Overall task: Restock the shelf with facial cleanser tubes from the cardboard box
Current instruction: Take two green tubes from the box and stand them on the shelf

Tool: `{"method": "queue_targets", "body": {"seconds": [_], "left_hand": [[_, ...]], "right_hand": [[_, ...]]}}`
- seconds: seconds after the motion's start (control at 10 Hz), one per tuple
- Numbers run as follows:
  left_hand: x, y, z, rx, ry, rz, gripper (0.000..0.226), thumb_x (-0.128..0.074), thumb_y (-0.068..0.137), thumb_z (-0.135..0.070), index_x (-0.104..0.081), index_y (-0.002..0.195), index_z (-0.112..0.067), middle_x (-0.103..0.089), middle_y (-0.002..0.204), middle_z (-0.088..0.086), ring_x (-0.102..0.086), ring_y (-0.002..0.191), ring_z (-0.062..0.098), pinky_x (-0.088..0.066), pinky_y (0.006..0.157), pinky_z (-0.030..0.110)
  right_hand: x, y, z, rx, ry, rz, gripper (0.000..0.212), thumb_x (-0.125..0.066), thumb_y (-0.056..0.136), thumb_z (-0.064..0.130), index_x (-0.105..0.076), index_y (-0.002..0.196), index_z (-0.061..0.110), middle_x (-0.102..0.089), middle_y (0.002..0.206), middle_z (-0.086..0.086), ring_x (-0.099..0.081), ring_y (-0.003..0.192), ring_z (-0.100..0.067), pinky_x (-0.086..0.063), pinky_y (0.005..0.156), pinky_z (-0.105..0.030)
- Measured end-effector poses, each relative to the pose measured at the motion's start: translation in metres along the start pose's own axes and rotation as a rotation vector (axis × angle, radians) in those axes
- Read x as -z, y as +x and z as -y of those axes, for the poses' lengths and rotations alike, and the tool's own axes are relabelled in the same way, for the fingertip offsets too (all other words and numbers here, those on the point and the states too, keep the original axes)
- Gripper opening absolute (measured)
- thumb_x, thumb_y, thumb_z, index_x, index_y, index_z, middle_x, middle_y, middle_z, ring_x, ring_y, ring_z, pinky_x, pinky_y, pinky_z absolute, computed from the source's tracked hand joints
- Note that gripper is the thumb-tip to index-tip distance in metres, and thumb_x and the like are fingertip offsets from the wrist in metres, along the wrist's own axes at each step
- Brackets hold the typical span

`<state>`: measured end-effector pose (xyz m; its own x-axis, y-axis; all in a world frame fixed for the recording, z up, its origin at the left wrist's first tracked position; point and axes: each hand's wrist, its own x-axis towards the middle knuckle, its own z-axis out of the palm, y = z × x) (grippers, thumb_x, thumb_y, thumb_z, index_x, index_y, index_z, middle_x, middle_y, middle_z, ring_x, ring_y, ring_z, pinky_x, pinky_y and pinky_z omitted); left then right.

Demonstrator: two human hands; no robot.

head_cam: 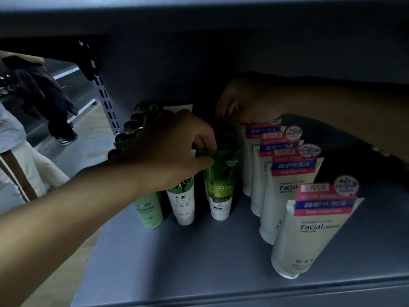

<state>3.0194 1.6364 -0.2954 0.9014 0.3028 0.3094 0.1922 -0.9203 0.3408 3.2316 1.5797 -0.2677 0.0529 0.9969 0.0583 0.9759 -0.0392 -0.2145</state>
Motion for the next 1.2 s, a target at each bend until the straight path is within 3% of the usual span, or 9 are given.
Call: {"method": "queue_targets", "body": {"seconds": [0.2,0.4,0.6,0.7,0.8,0.9,1.0,1.1,1.2], "left_hand": [[0.001,-0.001,0.001,-0.003,-0.004,-0.025,0.011,-0.076,0.078,-0.027,-0.072,0.087,-0.031,-0.067,0.08,-0.02,-0.06,0.081,-0.014,-0.041,0.067,-0.002],[0.005,-0.005,0.0,-0.023,-0.04,-0.02,0.029,-0.063,0.068,-0.045,-0.072,0.09,-0.028,-0.067,0.082,-0.021,-0.062,0.081,-0.009,-0.049,0.075,0.009],[0.01,-0.01,-0.005,-0.024,0.003,-0.039,0.015,-0.074,0.077,-0.031,-0.069,0.091,-0.03,-0.066,0.087,-0.019,-0.058,0.084,-0.013,-0.04,0.071,-0.001],[0.012,-0.016,-0.008,-0.017,0.029,-0.049,0.016,-0.075,0.079,-0.026,-0.067,0.092,-0.032,-0.058,0.083,-0.026,-0.051,0.079,-0.023,-0.033,0.068,-0.007],[0.014,-0.026,-0.013,-0.016,0.127,-0.088,0.02,-0.071,0.08,-0.031,-0.066,0.099,-0.035,-0.051,0.082,-0.026,-0.049,0.085,-0.013,-0.033,0.074,-0.002],[0.016,-0.042,-0.015,-0.064,0.247,-0.137,0.025,-0.068,0.078,-0.035,-0.064,0.103,-0.035,-0.062,0.101,-0.014,-0.056,0.103,0.015,-0.043,0.094,0.035],[0.017,-0.061,-0.019,-0.094,0.237,-0.115,0.027,-0.068,0.076,-0.036,-0.065,0.103,-0.034,-0.066,0.099,-0.01,-0.059,0.096,0.016,-0.048,0.086,0.034],[0.019,-0.086,-0.021,-0.104,0.198,-0.051,0.028,-0.07,0.076,-0.033,-0.065,0.103,-0.033,-0.067,0.1,-0.01,-0.061,0.095,0.017,-0.051,0.08,0.035],[0.029,-0.108,-0.025,-0.141,0.231,-0.013,0.026,-0.069,0.074,-0.034,-0.065,0.1,-0.032,-0.069,0.097,-0.009,-0.063,0.094,0.019,-0.051,0.079,0.037]], "right_hand": [[0.001,-0.003,0.001,0.002,-0.024,-0.003,0.011,-0.067,0.09,0.014,-0.073,0.099,0.016,-0.057,0.083,0.025,-0.057,0.071,0.013,-0.044,0.063,0.001],[0.0,-0.007,0.001,-0.019,0.025,-0.054,0.013,-0.068,0.089,0.022,-0.07,0.102,0.02,-0.062,0.087,0.021,-0.06,0.079,0.009,-0.046,0.069,-0.01],[0.003,-0.023,0.007,-0.017,0.082,-0.126,0.011,-0.071,0.086,0.025,-0.07,0.097,0.026,-0.067,0.09,0.019,-0.063,0.083,0.006,-0.048,0.076,-0.014],[0.007,-0.037,0.009,-0.027,0.089,-0.156,0.014,-0.072,0.086,0.026,-0.072,0.1,0.023,-0.07,0.094,0.013,-0.064,0.087,0.003,-0.048,0.079,-0.014],[0.001,-0.041,0.004,-0.121,0.173,-0.199,0.018,-0.073,0.085,0.023,-0.071,0.104,0.022,-0.069,0.096,0.011,-0.066,0.091,-0.004,-0.052,0.084,-0.021],[-0.007,-0.046,-0.003,-0.223,0.266,-0.306,0.021,-0.075,0.082,0.019,-0.071,0.104,0.022,-0.068,0.093,0.011,-0.068,0.094,-0.011,-0.055,0.089,-0.032],[-0.002,-0.073,0.01,-0.283,0.178,-0.306,0.018,-0.072,0.084,0.034,-0.072,0.1,0.027,-0.068,0.09,0.015,-0.067,0.094,-0.009,-0.051,0.081,-0.021],[0.005,-0.11,0.041,-0.336,0.026,-0.335,0.033,-0.062,0.085,0.053,-0.071,0.105,0.029,-0.069,0.096,0.013,-0.065,0.095,-0.008,-0.046,0.08,-0.02],[0.004,-0.14,0.079,-0.386,0.044,-0.29,0.027,-0.059,0.089,0.047,-0.072,0.103,0.028,-0.07,0.097,0.01,-0.065,0.095,-0.011,-0.049,0.083,-0.024]]}}
